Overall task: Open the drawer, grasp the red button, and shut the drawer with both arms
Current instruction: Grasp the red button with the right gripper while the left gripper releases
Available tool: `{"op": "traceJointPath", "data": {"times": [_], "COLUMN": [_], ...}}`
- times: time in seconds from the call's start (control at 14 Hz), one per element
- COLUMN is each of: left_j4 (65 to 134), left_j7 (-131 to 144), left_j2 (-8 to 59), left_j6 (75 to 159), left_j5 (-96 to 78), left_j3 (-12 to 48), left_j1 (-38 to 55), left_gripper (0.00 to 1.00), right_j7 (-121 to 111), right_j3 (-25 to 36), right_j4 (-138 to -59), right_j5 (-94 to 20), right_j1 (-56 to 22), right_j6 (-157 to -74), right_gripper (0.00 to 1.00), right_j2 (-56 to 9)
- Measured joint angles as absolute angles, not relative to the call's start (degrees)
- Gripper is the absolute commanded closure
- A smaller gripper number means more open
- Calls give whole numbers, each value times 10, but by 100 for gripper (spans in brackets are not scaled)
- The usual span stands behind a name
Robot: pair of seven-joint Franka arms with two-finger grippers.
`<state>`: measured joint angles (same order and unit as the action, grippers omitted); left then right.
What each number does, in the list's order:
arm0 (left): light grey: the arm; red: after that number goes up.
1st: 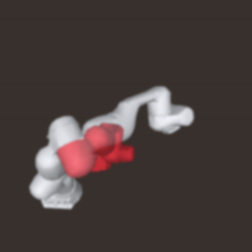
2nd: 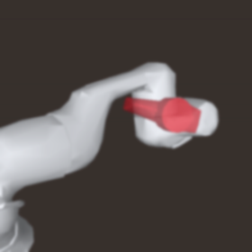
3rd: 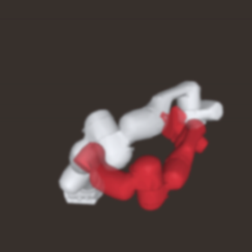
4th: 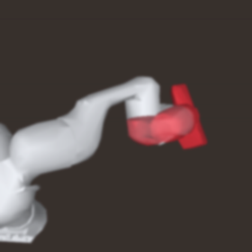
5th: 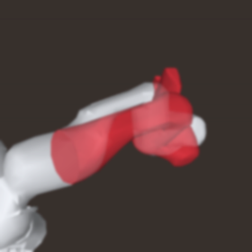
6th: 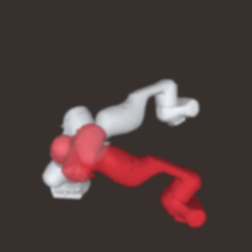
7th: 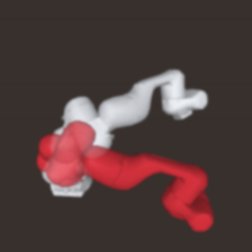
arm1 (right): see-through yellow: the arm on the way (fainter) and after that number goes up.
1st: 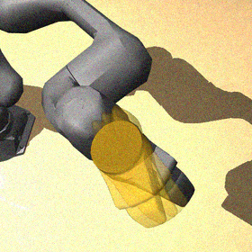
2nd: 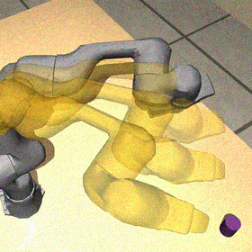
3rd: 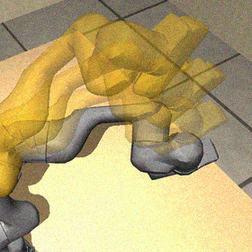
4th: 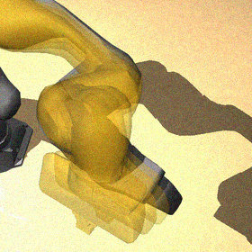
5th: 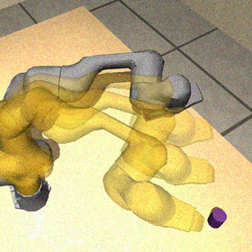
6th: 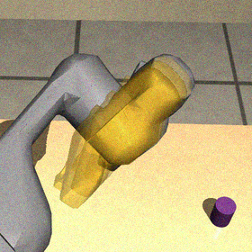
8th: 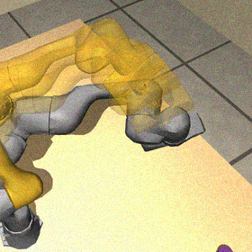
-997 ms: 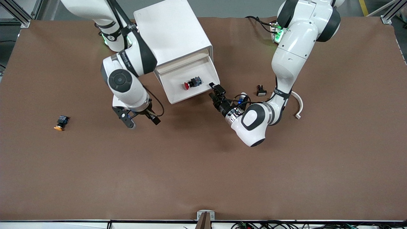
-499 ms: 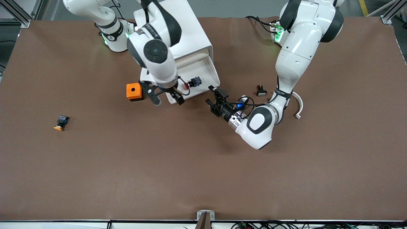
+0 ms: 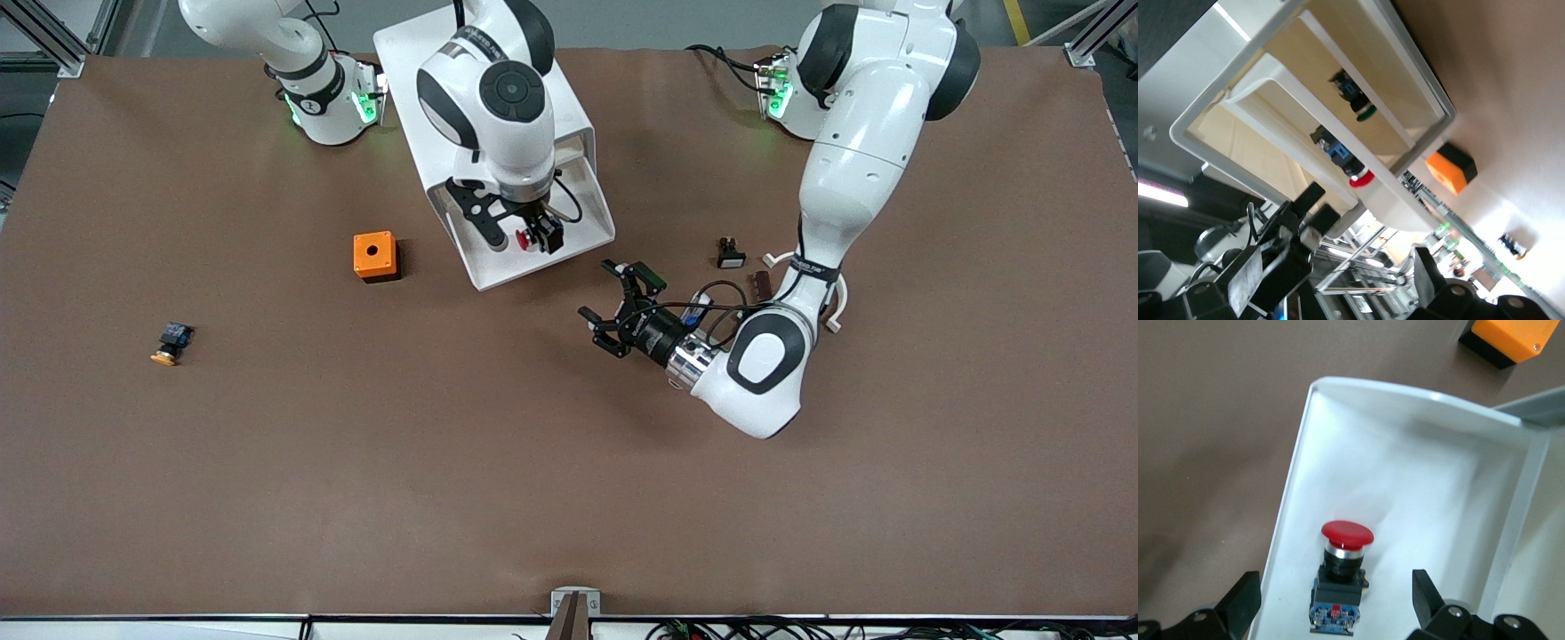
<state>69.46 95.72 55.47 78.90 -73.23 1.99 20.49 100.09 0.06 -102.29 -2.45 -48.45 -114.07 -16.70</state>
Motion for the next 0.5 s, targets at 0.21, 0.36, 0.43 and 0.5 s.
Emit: {"op": "traceJointPath", "data": {"times": [0.21, 0.36, 0.43, 0.5], "left_j4": [674, 672, 671, 671], "left_j7": [867, 804, 776, 750], "left_j2": [549, 538, 532, 528], "left_j6": [789, 789, 789, 791], "left_j5": [-730, -706, -690, -672], "left_j3": [17, 13, 13, 13], "left_j1": [206, 208, 210, 211], "left_gripper": [0, 0, 0, 0], "right_j7": [1013, 1018, 1019, 1019], "right_j3": [1, 1, 1, 1], "right_j4": [-1023, -1023, -1023, -1023], "right_j5": [-37, -38, -38, -39], "right_j1": [-494, -501, -504, -505], "right_j6": [-1141, -1141, -1142, -1146], "right_gripper": [0, 0, 0, 0], "right_j2": [-168, -170, -172, -174]}}
